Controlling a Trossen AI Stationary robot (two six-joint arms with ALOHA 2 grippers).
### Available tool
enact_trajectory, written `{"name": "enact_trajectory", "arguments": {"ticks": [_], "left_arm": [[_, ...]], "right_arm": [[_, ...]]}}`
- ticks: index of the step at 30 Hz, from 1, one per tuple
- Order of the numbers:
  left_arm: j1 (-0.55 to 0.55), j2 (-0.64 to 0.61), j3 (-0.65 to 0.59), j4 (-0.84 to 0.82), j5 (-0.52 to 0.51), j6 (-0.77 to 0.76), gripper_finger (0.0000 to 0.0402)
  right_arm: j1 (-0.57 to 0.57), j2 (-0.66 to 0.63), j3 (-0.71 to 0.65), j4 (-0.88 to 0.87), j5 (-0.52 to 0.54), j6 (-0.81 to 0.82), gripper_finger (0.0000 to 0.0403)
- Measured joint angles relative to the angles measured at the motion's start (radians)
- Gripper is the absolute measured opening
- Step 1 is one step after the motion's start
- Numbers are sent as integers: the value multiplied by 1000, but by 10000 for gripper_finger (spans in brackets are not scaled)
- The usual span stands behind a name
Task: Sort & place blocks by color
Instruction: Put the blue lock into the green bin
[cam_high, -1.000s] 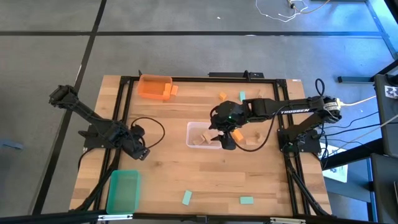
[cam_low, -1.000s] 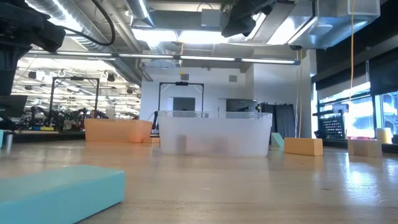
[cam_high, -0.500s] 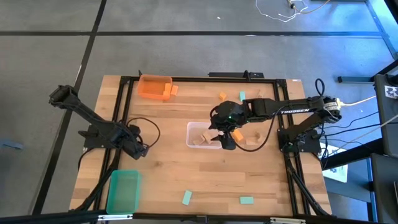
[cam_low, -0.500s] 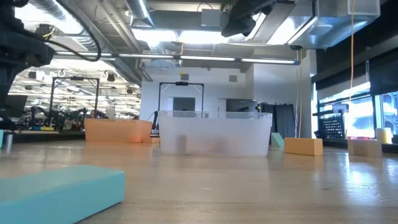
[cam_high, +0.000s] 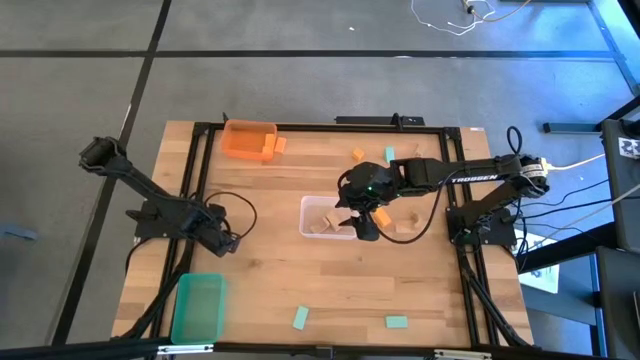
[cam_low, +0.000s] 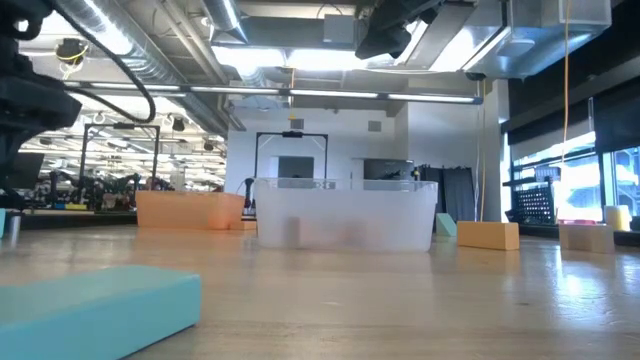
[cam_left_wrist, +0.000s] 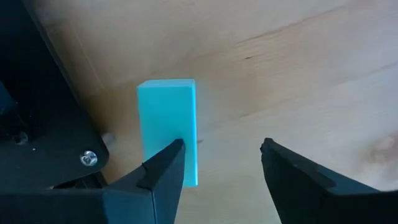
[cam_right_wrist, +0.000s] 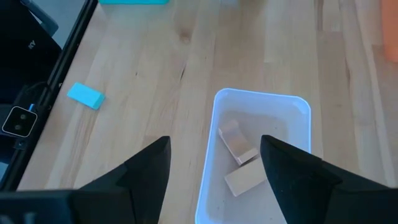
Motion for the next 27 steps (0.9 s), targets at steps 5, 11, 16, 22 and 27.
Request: {"name": "enact_trajectory", "arguments": {"ticks": [5,11,16,22,27], "left_arm": [[0,10,-20,44,-1,-52,203],[0,10,-22,162,-33,-23,203],[0,12,-24,244,-74,10,203],[0,12,-17,245,-81,108,203],[0,13,24,175,-74,137,203]], "right_arm": [[0,0,0,0,0,0,248],[0,0,0,0,0,0,248],[0,0,0,0,0,0,248],[0,0,0,0,0,0,248],[0,0,0,0,0,0,248]]}}
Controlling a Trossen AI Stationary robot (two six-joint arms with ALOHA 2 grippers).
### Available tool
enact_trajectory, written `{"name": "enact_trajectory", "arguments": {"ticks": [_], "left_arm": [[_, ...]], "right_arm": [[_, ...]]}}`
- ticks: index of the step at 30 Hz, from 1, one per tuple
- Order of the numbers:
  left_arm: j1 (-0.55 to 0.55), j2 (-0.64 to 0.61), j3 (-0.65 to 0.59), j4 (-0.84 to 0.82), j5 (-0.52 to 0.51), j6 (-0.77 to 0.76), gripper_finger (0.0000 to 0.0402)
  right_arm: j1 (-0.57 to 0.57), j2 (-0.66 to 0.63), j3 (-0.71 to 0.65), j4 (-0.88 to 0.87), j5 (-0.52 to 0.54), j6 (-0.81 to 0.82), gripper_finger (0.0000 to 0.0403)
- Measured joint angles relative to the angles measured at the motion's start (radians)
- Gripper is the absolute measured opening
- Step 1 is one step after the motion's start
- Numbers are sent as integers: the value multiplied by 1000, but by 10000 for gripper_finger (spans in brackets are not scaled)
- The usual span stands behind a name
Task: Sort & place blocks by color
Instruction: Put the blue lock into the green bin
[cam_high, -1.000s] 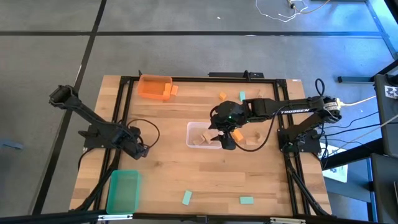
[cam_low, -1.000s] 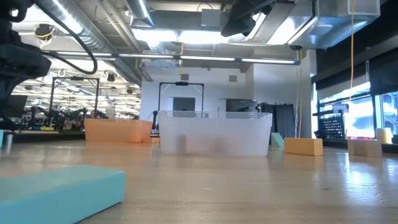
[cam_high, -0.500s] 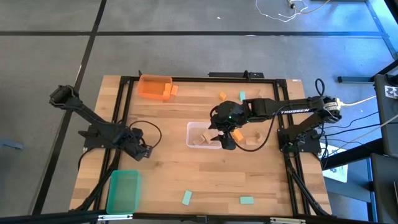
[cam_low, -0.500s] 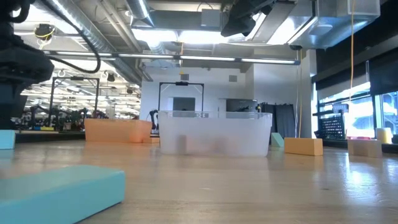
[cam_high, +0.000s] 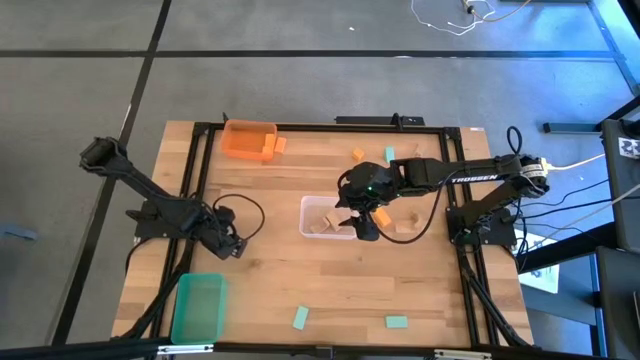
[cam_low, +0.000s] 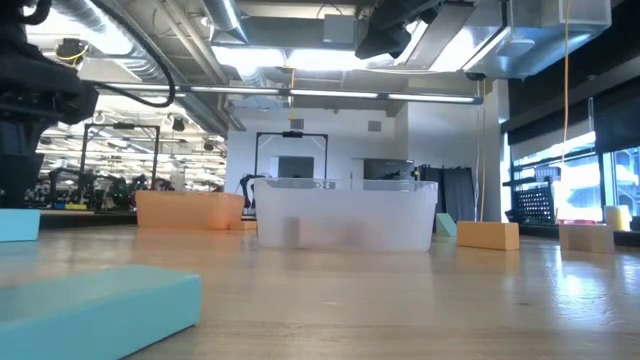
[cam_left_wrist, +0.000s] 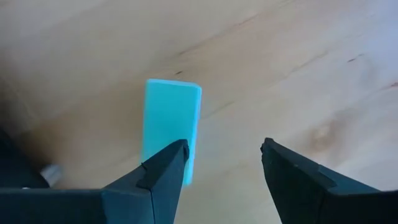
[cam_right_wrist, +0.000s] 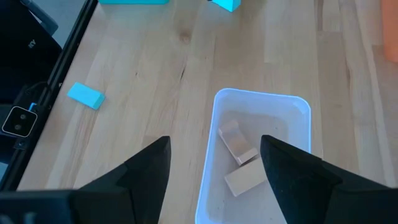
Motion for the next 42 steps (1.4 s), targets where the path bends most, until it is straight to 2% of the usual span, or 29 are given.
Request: {"name": "enact_trajectory", "arguments": {"ticks": [10,15,24,37,42], "left_arm": [[0,4,58,-163,3,0,203],[0,71,58,-182,3,0,203],[0,223,59,-99,-5,51,203],[-1,356,62,-56,-51,115,203],[-8,364,63,-42,-50,138,203]], "right_arm": [[0,0,0,0,0,0,248],[0,0,0,0,0,0,248],[0,0,0,0,0,0,248],[0,1,0,0,0,0,248],[0,1,0,0,0,0,248]]}}
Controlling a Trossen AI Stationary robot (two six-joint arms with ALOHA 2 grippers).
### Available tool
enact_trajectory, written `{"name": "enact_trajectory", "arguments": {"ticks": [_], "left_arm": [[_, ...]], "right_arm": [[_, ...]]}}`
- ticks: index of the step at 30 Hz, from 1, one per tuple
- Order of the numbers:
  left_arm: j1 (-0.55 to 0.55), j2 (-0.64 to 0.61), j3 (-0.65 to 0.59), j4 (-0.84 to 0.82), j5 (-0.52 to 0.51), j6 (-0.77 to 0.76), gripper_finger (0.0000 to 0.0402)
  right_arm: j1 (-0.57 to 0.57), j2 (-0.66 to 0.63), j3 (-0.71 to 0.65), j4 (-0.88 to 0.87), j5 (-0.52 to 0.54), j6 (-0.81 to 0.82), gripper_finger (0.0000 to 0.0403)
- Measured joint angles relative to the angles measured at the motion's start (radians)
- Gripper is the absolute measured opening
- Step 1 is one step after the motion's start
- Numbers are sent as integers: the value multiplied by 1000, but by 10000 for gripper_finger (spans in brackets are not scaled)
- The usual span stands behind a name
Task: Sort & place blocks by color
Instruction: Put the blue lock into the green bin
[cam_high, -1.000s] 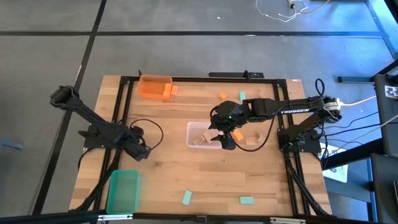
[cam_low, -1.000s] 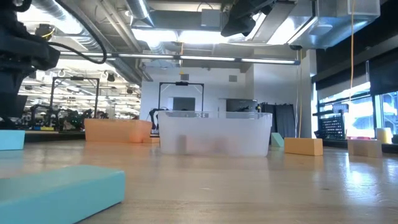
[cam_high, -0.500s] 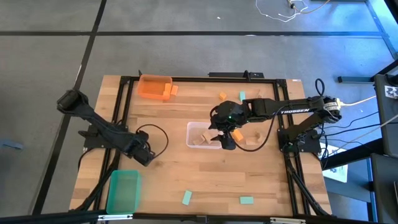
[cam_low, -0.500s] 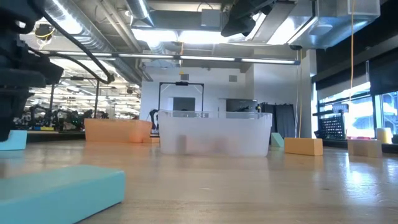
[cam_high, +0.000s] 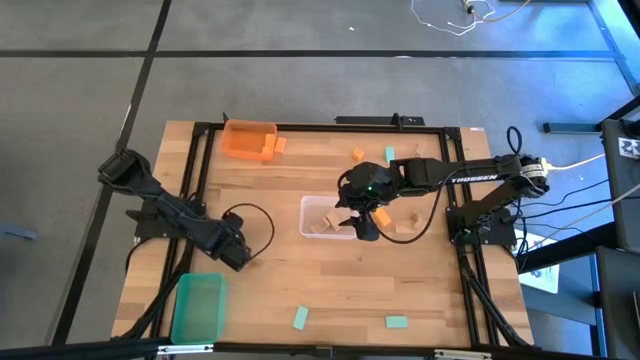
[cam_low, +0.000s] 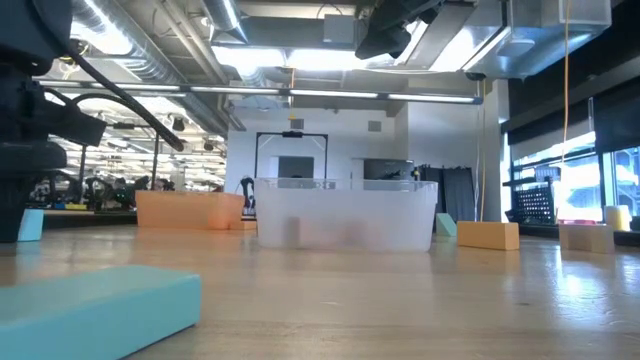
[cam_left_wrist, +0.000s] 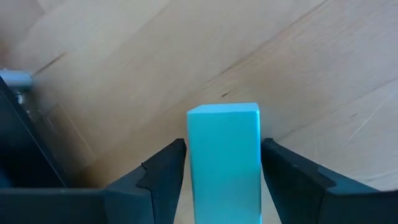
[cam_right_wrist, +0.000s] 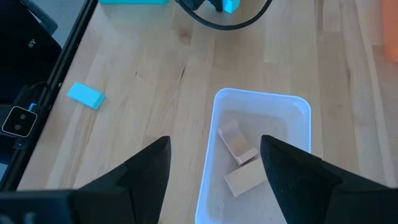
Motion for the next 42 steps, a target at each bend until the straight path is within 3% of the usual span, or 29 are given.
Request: {"name": "enact_trajectory", "arguments": {"ticks": [4,10,19,26,36,42], "left_arm": [[4,0,0,0,9,-4,188],[5,0,0,2,15,68,127],[-1,-19,31,-13,18,157,127],[-47,-59,197,-105,18,408,127],[-183,-60,420,-180,219,697,127],[-295,-60,419,-168,375,658,127]], "right_arm": [[0,0,0,0,0,0,248],[0,0,0,0,0,0,248],[0,0,0,0,0,0,248],[0,0,0,0,0,-2,248],[0,0,0,0,0,-3,248],[0,0,0,0,0,-3,248]]}}
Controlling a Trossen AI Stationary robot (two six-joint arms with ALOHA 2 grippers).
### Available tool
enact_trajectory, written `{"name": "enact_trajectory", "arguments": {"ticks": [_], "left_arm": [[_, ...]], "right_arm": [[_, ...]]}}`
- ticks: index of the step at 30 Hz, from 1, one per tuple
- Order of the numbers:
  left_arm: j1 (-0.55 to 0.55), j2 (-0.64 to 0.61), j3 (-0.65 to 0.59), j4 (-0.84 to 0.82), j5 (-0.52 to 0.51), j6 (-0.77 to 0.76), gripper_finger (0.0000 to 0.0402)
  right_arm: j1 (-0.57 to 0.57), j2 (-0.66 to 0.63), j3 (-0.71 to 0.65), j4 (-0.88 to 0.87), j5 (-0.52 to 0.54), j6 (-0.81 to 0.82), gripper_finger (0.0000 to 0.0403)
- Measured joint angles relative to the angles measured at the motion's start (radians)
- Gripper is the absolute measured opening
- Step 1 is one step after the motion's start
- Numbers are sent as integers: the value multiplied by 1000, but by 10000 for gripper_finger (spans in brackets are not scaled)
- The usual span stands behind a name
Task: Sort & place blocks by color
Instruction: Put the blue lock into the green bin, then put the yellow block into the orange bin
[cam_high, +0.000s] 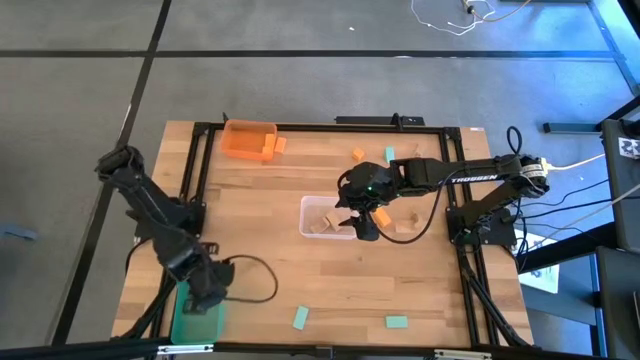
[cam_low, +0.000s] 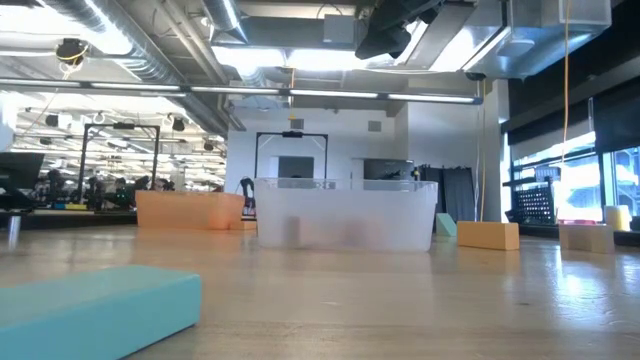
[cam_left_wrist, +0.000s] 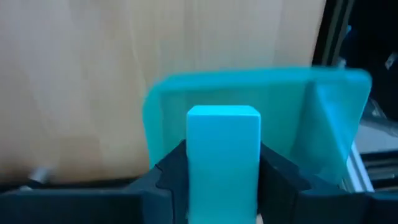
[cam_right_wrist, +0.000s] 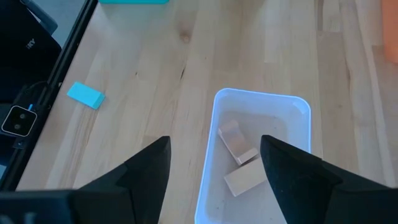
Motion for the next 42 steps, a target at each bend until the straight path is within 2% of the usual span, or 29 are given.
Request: {"name": "enact_trajectory", "arguments": {"ticks": [4,8,14,20,29,34,42], "left_arm": [[-71,1,-42,43,16,-118,127],[-112,2,-95,113,-11,-192,127],[-123,2,-177,226,36,-205,130],[-123,2,-224,224,41,-255,175],[-122,-1,-225,227,30,-232,181],[-106,-38,-225,226,-41,-228,181],[-54,-191,-225,211,-205,-195,181]], "right_arm": [[0,0,0,0,0,0,248],[0,0,0,0,0,0,248],[0,0,0,0,0,0,248],[0,0,0,0,0,0,248],[0,0,0,0,0,0,248],[0,0,0,13,0,-11,248],[0,0,0,13,0,30,248]]}}
